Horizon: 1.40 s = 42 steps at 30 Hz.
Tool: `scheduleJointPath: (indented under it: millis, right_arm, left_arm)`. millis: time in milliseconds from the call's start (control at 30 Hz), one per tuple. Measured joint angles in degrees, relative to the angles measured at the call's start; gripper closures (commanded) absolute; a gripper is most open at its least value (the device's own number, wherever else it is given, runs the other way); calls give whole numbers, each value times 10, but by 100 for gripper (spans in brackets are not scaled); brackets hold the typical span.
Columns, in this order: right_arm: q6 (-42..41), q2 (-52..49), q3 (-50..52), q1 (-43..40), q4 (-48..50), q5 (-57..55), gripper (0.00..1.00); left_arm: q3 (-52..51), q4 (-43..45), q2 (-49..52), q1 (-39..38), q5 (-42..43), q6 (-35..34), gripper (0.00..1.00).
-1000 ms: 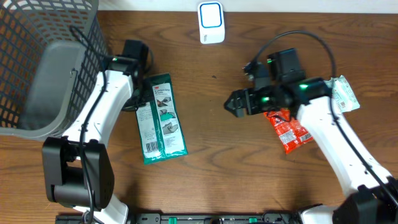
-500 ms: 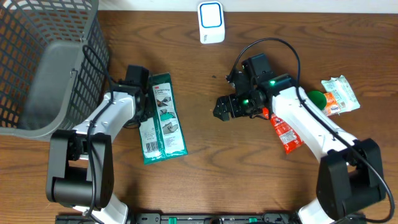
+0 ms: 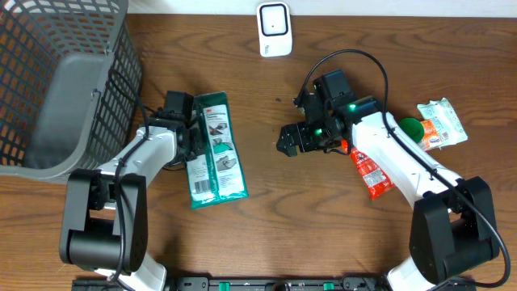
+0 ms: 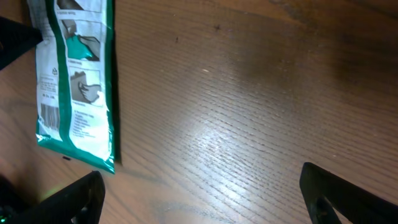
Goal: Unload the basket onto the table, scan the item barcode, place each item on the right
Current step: 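Grasp the green gloves pack with both grippers and lift it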
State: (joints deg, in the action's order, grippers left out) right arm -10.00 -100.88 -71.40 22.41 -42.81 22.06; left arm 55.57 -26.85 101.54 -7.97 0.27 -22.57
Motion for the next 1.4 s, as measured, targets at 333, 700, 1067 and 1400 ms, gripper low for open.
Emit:
scheduleJointPath:
  millis: [333, 700, 1067, 1400]
  right_arm:
    - [-15, 0, 12, 0, 14, -9, 9]
    - [-66, 0, 64, 7, 71, 2, 13]
    - [-92, 0, 71, 12, 82, 3, 18]
    - [-138, 0, 134, 28, 177, 5, 25]
  left_arm:
    - [-4, 25, 0, -102, 64, -16, 92]
    - [-6, 20, -14, -135, 81, -29, 92]
    - [-5, 6, -60, -135, 82, -29, 92]
    - [-4, 16, 0, -135, 84, -29, 92]
